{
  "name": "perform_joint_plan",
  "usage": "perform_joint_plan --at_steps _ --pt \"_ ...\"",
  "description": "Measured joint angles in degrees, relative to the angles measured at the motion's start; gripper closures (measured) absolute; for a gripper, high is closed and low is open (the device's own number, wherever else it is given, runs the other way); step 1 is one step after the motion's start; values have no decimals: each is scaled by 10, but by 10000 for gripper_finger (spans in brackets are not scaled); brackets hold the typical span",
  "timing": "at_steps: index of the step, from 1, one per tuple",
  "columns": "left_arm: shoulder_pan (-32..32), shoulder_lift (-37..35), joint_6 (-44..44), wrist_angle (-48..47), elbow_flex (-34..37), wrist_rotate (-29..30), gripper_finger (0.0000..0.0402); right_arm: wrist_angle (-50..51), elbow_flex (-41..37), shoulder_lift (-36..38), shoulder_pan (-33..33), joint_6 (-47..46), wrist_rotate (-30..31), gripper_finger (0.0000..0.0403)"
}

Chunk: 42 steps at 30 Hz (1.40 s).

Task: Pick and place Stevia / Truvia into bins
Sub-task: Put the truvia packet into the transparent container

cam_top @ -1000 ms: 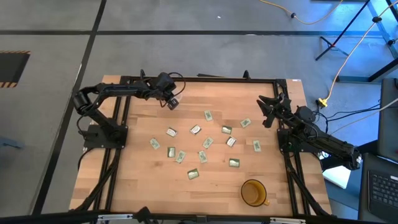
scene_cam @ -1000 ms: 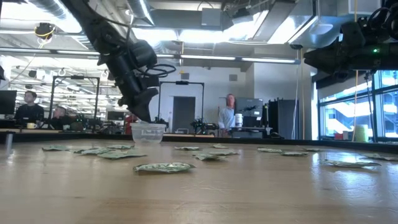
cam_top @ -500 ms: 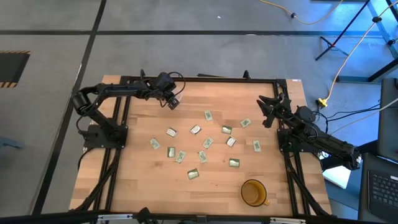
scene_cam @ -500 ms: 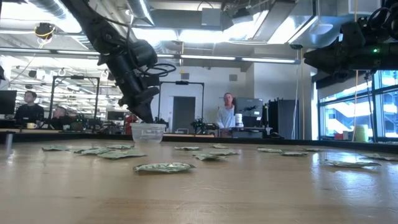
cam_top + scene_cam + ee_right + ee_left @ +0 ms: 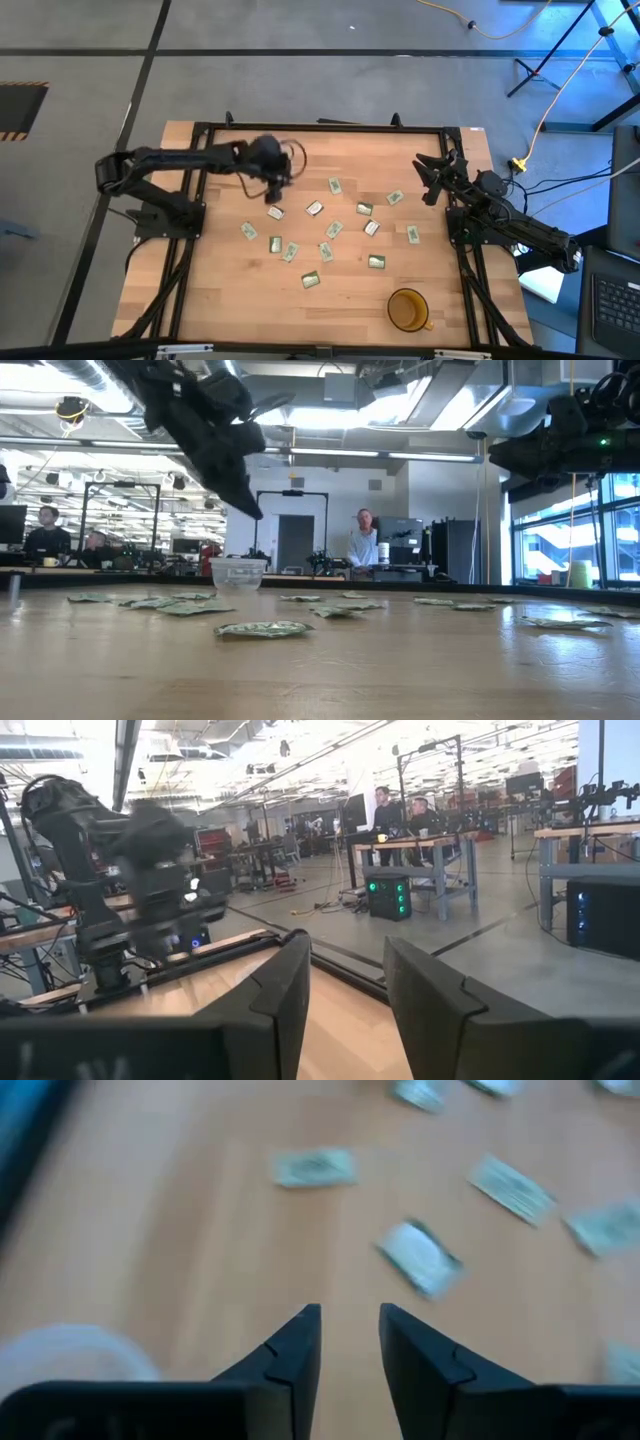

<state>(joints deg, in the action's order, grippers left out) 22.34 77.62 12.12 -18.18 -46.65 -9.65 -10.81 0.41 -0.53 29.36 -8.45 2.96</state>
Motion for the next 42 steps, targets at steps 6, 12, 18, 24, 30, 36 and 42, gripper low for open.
perform_joint_plan --at_steps 6,12,18,24,30,36,42 --pt "-92 26 -20 -86 0 34 300 0 0 0 0 2 0 269" --pt "-145 73 -40 -83 0 70 308 0 0 0 0 -1 0 269" --pt "-154 139 -40 -83 0 135 311 0 0 0 0 -3 0 269" --pt "-142 172 -35 -70 -3 128 311 0 0 0 0 -3 0 269" --pt "-133 182 -34 -69 -3 107 338 0 0 0 0 -2 0 269" --pt "-124 183 -34 -70 -2 75 378 0 0 0 0 -2 0 269" --pt "-124 179 -34 -69 -1 75 397 0 0 0 0 -2 0 269"
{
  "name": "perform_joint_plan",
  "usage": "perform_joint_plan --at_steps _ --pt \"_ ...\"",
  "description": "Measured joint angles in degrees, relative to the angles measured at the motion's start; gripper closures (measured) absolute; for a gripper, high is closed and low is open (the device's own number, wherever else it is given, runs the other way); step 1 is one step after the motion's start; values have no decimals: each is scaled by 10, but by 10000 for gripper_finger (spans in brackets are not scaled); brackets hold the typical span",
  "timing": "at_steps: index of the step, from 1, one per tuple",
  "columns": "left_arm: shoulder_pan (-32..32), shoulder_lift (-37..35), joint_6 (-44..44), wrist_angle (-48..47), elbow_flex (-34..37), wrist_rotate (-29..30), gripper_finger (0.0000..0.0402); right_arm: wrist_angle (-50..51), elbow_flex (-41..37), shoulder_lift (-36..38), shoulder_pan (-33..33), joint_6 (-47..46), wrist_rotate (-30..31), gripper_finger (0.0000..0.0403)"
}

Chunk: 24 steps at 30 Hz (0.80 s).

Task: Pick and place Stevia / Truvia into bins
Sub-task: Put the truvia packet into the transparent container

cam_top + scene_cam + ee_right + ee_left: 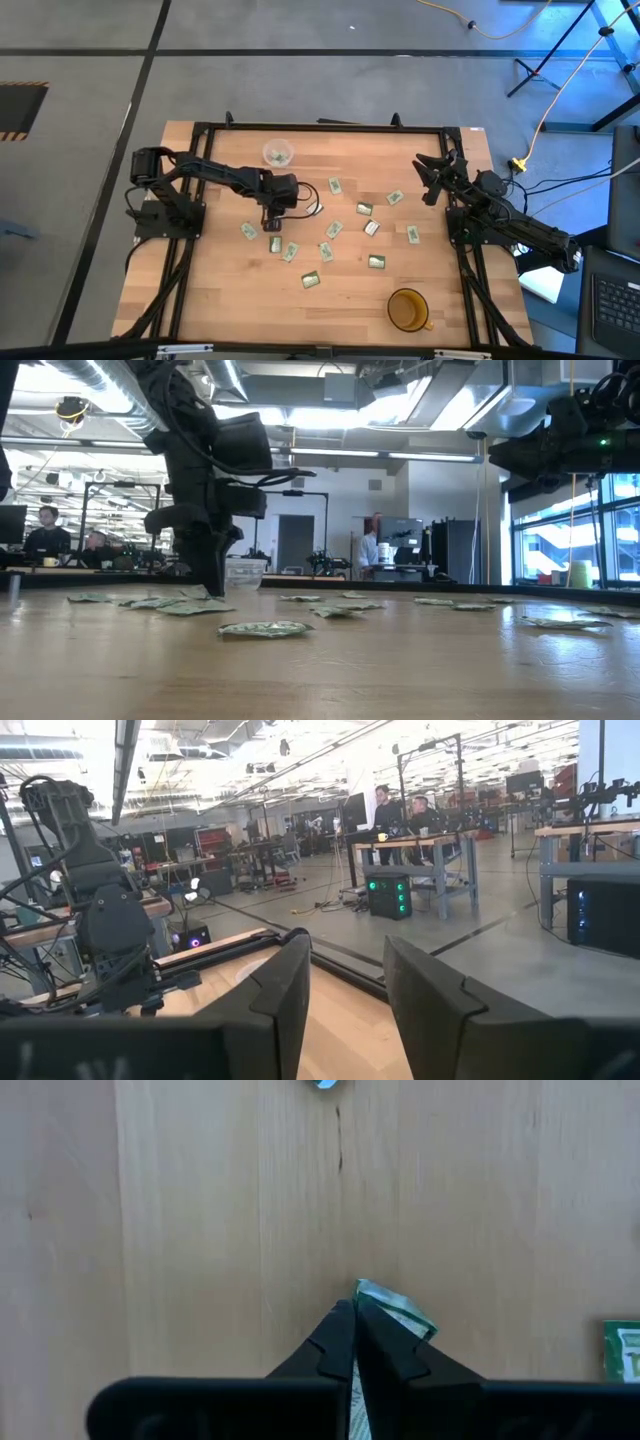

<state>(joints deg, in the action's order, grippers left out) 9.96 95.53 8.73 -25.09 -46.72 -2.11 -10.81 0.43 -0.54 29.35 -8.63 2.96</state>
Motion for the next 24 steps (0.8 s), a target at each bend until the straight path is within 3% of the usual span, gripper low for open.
perform_joint_plan --at_steps 11,16,19,24 --pt "0 -83 -5 2 3 3 399 0 0 0 0 -1 0 269" --pt "9 -141 -51 43 3 101 399 0 0 0 0 -1 0 269" --pt "35 -170 -79 66 3 157 399 0 0 0 0 1 0 269" --pt "118 -183 -121 96 2 146 398 -1 0 0 0 1 0 269"
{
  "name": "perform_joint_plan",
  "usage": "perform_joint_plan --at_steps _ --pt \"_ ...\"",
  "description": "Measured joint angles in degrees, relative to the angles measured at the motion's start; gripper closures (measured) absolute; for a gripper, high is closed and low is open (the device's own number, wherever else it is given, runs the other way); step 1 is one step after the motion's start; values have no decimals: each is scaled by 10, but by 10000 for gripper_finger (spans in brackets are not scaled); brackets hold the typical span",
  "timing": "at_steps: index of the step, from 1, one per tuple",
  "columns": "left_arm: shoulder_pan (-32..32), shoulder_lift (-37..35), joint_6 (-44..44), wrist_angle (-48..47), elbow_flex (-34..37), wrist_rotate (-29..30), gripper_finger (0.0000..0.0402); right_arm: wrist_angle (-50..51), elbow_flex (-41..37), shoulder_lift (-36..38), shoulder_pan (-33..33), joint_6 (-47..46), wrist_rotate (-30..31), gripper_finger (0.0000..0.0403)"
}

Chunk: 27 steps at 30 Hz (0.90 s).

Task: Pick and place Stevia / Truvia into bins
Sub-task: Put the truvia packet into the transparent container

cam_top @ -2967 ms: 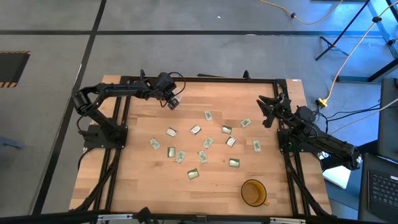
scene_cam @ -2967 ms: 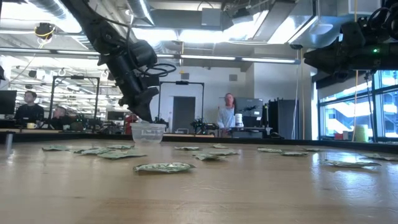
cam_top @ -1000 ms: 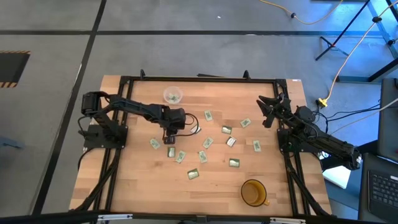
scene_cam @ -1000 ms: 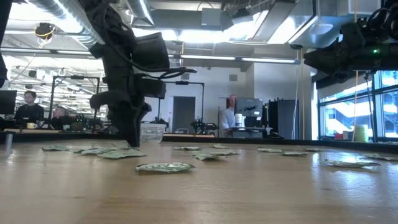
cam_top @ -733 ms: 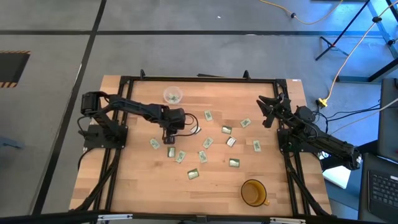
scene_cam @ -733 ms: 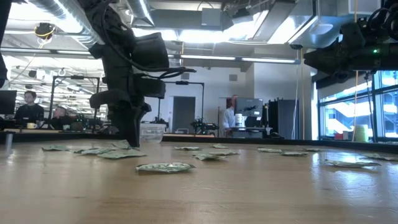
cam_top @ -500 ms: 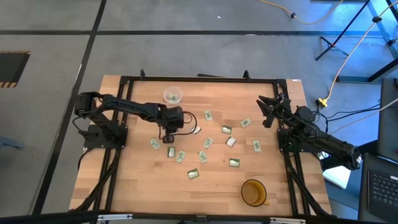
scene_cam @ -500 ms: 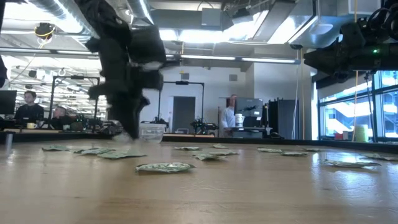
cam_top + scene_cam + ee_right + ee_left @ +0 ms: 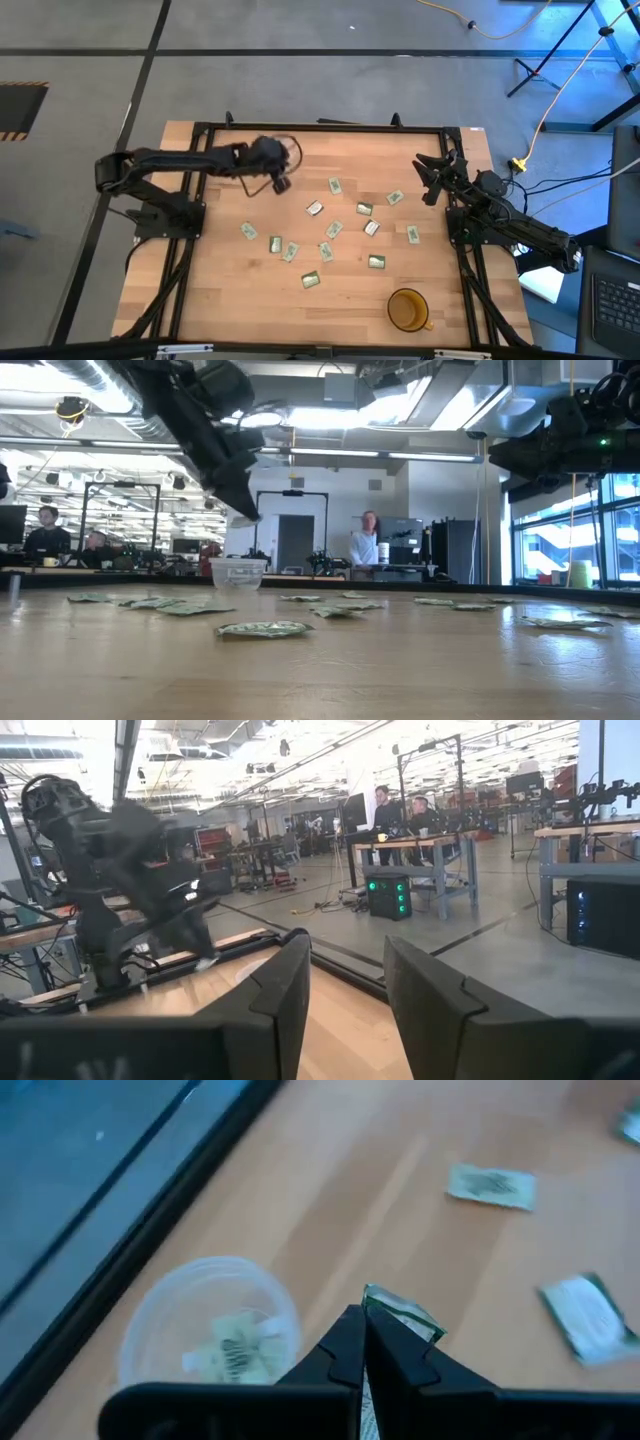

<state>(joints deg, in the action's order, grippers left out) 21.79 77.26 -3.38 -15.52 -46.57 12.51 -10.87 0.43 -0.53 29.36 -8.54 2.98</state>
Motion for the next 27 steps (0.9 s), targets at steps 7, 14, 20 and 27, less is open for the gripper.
perform_joint_plan --at_steps 7,14,20,27 --pt "116 45 -4 16 0 -79 398 0 0 0 0 1 0 269" --pt "177 105 -4 59 0 -118 398 0 0 0 0 14 0 269" --pt "193 140 2 81 0 -123 398 0 0 0 0 14 0 269" --pt "196 144 5 85 0 -122 398 0 0 0 0 13 0 269"
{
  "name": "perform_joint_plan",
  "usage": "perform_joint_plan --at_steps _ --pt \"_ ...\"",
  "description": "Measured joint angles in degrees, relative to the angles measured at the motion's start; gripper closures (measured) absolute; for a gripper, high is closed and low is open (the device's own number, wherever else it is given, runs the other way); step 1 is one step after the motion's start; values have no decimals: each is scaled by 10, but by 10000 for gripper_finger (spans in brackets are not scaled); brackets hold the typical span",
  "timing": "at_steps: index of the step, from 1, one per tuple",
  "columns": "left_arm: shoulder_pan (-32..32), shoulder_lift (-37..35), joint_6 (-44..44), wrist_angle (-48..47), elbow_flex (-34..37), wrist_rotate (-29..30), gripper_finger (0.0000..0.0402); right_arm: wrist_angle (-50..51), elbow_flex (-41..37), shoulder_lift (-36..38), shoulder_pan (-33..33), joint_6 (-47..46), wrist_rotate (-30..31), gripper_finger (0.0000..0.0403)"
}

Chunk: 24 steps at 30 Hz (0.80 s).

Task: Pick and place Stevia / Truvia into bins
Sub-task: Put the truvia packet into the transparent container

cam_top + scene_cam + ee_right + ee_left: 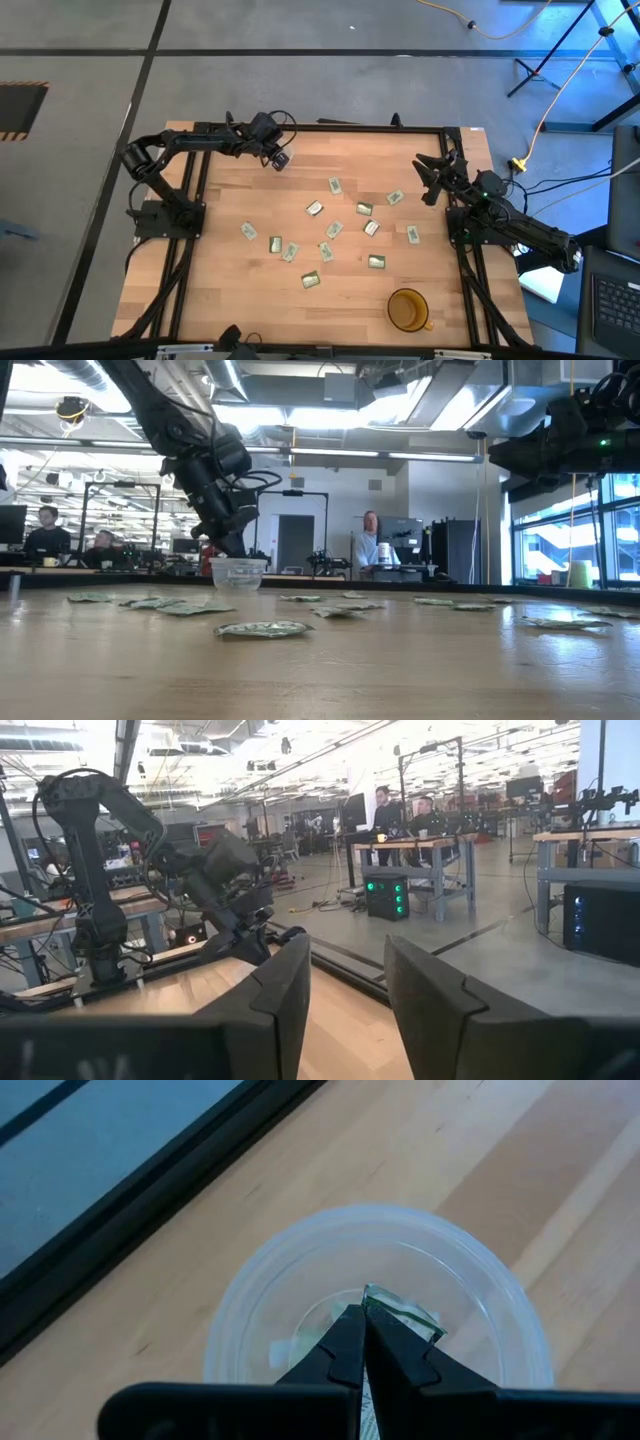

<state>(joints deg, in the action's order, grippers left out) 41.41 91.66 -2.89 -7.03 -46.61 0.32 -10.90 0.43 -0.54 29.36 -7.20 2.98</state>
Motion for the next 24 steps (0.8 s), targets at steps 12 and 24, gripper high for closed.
perform_joint_plan --at_steps 12,24 --pt "0 -1 2 -2 -1 1 339 0 0 0 0 0 0 269" --pt "-66 -45 91 -6 -72 -71 313 0 0 0 0 1 0 269"
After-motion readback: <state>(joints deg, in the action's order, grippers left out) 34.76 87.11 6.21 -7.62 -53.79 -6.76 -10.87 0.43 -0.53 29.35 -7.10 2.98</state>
